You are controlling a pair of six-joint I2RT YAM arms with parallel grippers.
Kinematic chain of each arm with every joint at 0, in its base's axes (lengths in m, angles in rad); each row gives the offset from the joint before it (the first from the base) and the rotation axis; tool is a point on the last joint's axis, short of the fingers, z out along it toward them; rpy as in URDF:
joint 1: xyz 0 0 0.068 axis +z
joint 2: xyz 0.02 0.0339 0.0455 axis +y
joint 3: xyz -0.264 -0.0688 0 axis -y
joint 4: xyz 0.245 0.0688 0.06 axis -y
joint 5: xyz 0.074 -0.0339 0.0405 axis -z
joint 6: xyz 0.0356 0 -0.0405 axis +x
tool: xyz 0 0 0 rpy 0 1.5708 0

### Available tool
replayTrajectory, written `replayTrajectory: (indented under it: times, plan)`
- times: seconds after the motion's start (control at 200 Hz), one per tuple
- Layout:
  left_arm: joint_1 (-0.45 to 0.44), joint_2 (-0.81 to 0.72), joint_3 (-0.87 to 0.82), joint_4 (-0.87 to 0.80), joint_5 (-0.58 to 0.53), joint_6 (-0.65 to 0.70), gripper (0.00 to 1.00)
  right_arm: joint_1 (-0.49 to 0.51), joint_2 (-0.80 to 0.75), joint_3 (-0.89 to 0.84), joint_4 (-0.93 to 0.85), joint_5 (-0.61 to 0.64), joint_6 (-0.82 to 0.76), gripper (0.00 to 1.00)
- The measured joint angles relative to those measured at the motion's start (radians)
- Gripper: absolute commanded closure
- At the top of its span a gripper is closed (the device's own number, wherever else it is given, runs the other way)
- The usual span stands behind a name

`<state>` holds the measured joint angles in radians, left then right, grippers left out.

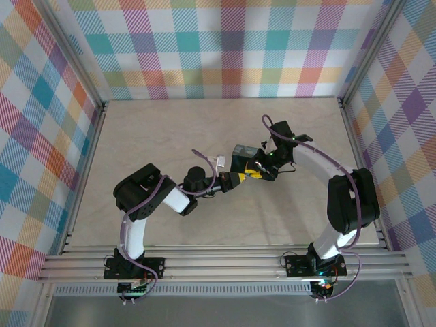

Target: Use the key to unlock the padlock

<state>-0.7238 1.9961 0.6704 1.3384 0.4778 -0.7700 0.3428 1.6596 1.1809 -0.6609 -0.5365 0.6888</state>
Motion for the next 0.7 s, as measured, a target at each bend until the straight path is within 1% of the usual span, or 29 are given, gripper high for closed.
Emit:
replayTrajectory:
  times: [0.2, 0.35, 0.45, 0.525, 0.7]
  plan:
    - [-0.003, 0.008, 0.005, 0.002, 0.001, 0.000, 0.99, -0.002, 0.000, 0.000, -0.008, 0.001, 0.000, 1.00]
    - [-0.005, 0.014, 0.016, 0.001, 0.001, -0.004, 0.88, -0.003, 0.000, 0.000, -0.008, 0.000, 0.001, 1.00]
    - [-0.007, 0.021, 0.020, 0.001, 0.000, -0.008, 0.87, -0.003, 0.000, 0.000, -0.008, 0.001, 0.003, 1.00]
    - [-0.008, 0.023, 0.021, 0.002, 0.000, -0.012, 0.84, -0.003, 0.000, 0.000, -0.009, 0.000, 0.003, 1.00]
    - [-0.008, 0.024, 0.021, 0.001, 0.000, -0.019, 0.84, -0.003, 0.000, 0.000, -0.010, 0.000, 0.003, 1.00]
